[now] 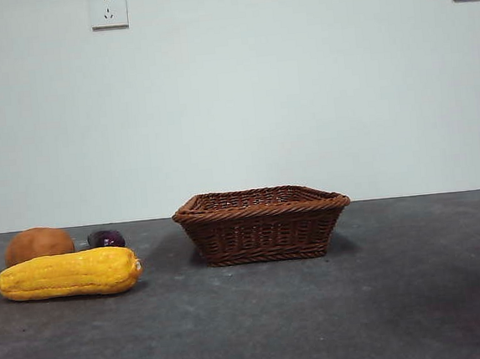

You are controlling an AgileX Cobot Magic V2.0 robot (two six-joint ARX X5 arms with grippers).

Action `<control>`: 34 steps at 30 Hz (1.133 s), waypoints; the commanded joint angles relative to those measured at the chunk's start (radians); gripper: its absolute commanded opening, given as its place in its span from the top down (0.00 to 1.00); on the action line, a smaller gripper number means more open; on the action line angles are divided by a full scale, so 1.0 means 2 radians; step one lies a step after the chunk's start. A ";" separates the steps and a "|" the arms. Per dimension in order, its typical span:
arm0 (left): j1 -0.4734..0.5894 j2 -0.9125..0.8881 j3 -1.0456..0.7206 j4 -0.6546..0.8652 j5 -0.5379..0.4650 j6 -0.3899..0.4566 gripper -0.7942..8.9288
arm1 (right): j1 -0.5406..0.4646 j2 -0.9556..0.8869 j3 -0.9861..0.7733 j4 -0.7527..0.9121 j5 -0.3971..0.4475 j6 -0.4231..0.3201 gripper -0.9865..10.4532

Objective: Help me put the vegetables on the table into the basket

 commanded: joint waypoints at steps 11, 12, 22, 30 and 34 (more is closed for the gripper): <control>-0.002 0.087 0.210 -0.112 0.053 -0.036 0.92 | 0.000 0.138 0.236 -0.099 -0.060 -0.011 0.92; -0.002 0.099 0.228 -0.123 0.061 -0.029 0.92 | 0.000 0.157 0.258 -0.126 -0.068 -0.027 0.92; -0.002 0.197 0.375 -0.262 0.120 0.021 0.92 | 0.000 0.285 0.411 -0.306 -0.101 -0.126 0.92; -0.002 0.261 0.449 -0.336 0.122 0.061 0.92 | 0.000 0.339 0.455 -0.355 -0.109 -0.158 0.92; -0.002 0.271 0.449 -0.338 0.122 0.060 0.92 | 0.000 0.340 0.455 -0.354 -0.120 -0.160 0.91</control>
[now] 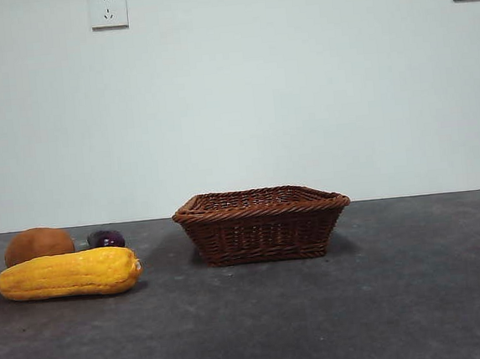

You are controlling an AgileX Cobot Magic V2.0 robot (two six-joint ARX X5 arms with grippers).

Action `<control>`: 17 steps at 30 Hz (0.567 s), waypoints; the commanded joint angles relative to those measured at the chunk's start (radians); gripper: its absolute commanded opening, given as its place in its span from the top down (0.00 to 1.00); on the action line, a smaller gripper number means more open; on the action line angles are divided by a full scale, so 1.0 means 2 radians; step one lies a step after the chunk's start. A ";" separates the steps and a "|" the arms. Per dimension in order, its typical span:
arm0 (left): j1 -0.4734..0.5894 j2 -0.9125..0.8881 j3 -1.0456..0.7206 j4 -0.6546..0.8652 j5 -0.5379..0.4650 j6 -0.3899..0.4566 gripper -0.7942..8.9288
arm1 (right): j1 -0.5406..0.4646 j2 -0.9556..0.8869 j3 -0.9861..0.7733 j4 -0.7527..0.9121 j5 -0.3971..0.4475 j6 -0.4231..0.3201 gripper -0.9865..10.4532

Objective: Help me put the vegetables on the table into the basket

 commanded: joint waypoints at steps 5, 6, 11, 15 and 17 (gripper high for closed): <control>-0.002 0.011 0.001 0.004 0.027 0.006 0.26 | 0.000 -0.001 0.002 0.003 -0.002 -0.003 0.43; -0.002 0.014 0.001 0.004 0.027 0.006 0.23 | 0.000 -0.001 0.002 0.003 -0.002 -0.003 0.38; -0.002 0.024 0.001 0.004 0.041 -0.003 0.23 | 0.000 -0.001 0.002 0.003 -0.012 -0.003 0.36; -0.002 0.027 0.001 0.004 0.041 -0.003 0.23 | 0.000 0.001 0.002 0.002 -0.013 -0.003 0.36; -0.002 0.027 0.001 0.005 0.041 -0.003 0.23 | 0.000 0.006 0.002 0.002 -0.014 0.001 0.36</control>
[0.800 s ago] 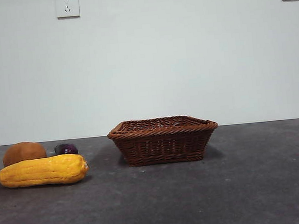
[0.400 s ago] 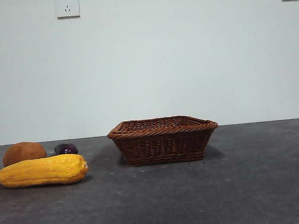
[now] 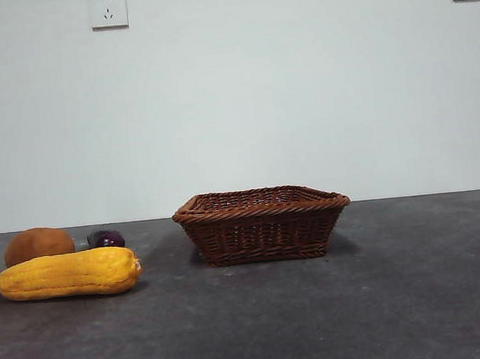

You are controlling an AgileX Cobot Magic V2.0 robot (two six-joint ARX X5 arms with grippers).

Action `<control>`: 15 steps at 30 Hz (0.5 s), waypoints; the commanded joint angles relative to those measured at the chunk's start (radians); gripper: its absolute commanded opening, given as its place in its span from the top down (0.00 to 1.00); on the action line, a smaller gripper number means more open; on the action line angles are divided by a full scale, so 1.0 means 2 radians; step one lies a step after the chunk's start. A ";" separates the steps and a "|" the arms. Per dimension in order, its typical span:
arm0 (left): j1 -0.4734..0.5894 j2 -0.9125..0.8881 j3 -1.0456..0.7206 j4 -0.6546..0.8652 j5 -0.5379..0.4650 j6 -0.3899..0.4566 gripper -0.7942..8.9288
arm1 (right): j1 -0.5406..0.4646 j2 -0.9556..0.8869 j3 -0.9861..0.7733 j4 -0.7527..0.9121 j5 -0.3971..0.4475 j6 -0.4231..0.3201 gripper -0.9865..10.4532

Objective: Help me put the vegetables on the table into the basket

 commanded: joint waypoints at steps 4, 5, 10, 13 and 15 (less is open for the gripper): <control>-0.002 0.003 0.001 0.019 0.002 0.000 0.23 | 0.000 0.026 0.003 0.021 -0.019 0.011 0.36; -0.002 0.006 0.002 0.021 0.002 0.000 0.23 | 0.000 0.036 0.005 0.031 -0.025 0.015 0.36; -0.002 0.026 0.002 0.023 0.002 -0.001 0.23 | 0.010 0.138 0.061 0.074 -0.034 0.036 0.36; -0.002 0.033 0.002 0.032 0.002 -0.001 0.23 | 0.037 0.232 0.132 0.082 -0.021 0.037 0.36; -0.002 0.037 0.002 0.036 0.002 -0.001 0.23 | 0.063 0.306 0.194 0.082 -0.004 0.038 0.36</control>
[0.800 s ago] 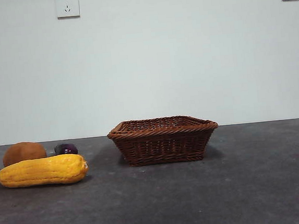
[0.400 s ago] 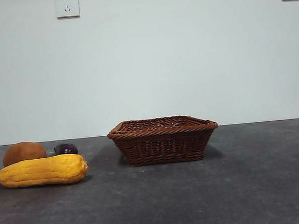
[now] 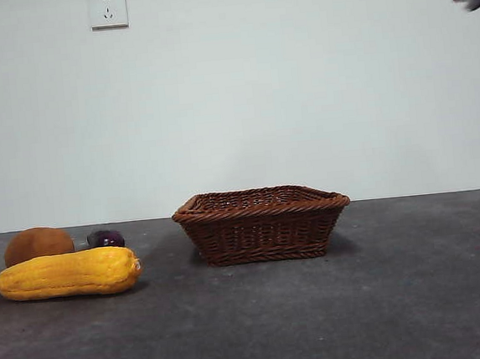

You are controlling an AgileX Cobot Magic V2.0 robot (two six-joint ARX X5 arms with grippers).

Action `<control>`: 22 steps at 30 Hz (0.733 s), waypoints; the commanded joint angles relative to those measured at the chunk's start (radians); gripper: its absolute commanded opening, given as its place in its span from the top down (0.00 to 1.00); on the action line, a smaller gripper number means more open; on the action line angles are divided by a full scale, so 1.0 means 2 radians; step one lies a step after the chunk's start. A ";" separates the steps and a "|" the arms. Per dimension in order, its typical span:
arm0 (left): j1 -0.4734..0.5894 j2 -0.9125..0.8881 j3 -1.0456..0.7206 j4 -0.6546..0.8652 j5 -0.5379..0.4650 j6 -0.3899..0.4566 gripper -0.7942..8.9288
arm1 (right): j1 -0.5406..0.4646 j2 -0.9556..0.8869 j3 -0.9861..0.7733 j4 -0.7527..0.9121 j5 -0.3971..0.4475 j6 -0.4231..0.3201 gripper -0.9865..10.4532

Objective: Help me put the vegetables on the table into the basket

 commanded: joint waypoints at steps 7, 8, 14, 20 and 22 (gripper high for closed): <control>-0.002 0.006 0.002 0.004 0.002 0.000 0.23 | 0.063 0.272 0.210 0.002 0.050 0.018 0.36; -0.002 0.007 0.002 0.004 0.002 0.000 0.23 | 0.066 0.300 0.228 0.002 0.052 0.018 0.36; -0.002 0.009 0.002 -0.001 0.002 0.000 0.23 | 0.076 0.424 0.295 0.005 0.069 0.020 0.36; -0.002 0.016 0.002 -0.002 0.002 0.000 0.23 | 0.086 0.487 0.313 0.035 0.082 0.029 0.37; -0.002 0.019 0.002 -0.002 0.002 0.000 0.23 | 0.092 0.501 0.313 0.047 0.086 0.031 0.37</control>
